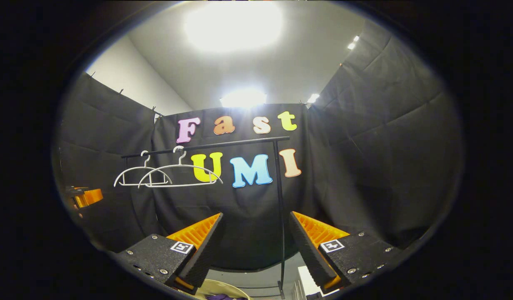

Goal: Grasp the clothes on the hanger with both hands and then place them into the laundry hamper below.

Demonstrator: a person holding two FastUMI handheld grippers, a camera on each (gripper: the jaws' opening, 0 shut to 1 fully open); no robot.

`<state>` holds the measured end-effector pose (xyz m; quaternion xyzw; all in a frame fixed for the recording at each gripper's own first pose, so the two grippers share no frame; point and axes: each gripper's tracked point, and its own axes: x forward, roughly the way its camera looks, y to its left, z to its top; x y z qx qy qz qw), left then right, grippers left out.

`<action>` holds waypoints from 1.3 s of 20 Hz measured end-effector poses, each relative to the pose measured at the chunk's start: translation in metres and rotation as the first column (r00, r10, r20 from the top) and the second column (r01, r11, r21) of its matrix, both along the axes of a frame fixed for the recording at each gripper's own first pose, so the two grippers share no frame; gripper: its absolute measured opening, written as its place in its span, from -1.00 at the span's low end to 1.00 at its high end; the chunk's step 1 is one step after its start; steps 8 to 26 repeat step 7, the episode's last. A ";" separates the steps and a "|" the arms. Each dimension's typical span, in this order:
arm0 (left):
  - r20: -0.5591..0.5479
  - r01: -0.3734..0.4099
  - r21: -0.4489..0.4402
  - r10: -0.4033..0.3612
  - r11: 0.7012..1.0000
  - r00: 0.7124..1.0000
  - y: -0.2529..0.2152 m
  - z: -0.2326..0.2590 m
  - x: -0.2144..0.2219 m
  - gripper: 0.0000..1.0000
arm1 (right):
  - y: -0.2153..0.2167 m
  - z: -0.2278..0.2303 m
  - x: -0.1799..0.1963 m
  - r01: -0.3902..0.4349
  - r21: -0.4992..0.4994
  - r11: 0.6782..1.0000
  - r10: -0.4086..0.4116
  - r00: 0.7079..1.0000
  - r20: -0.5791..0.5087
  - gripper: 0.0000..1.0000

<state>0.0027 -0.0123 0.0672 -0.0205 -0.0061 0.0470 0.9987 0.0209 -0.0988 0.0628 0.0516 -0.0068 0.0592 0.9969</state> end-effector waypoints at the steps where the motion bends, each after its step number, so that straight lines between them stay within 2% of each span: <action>1: -0.001 0.002 0.001 -0.002 1.000 1.000 -0.001 -0.001 0.002 1.00 | 0.001 -0.001 0.002 0.001 0.000 1.000 -0.001 1.000 0.002 0.89; 3: 0.004 0.001 0.004 -0.001 1.000 1.000 0.000 0.000 0.004 0.94 | 0.001 -0.001 0.005 0.005 -0.009 1.000 -0.005 1.000 0.005 0.89; 4: 0.006 0.001 0.005 -0.001 1.000 1.000 0.001 0.000 0.007 1.00 | 0.002 -0.001 0.006 0.006 -0.013 1.000 -0.006 1.000 0.004 0.87; 5: 0.009 0.000 0.006 -0.001 1.000 1.000 0.001 -0.001 0.009 0.94 | 0.002 -0.001 0.008 0.009 -0.013 1.000 -0.009 1.000 0.008 0.87; 6: 0.010 0.000 0.008 0.000 1.000 1.000 0.001 -0.001 0.012 1.00 | 0.002 -0.001 0.010 0.011 -0.012 1.000 -0.011 1.000 0.006 0.89; 7: 0.009 0.000 0.008 0.000 1.000 1.000 0.000 -0.001 0.015 0.94 | 0.004 -0.004 0.013 0.010 -0.010 1.000 -0.010 1.000 0.000 0.88; 26: 0.009 0.000 0.008 0.000 1.000 1.000 0.000 -0.001 0.015 0.94 | 0.004 -0.004 0.013 0.010 -0.010 1.000 -0.010 1.000 0.000 0.88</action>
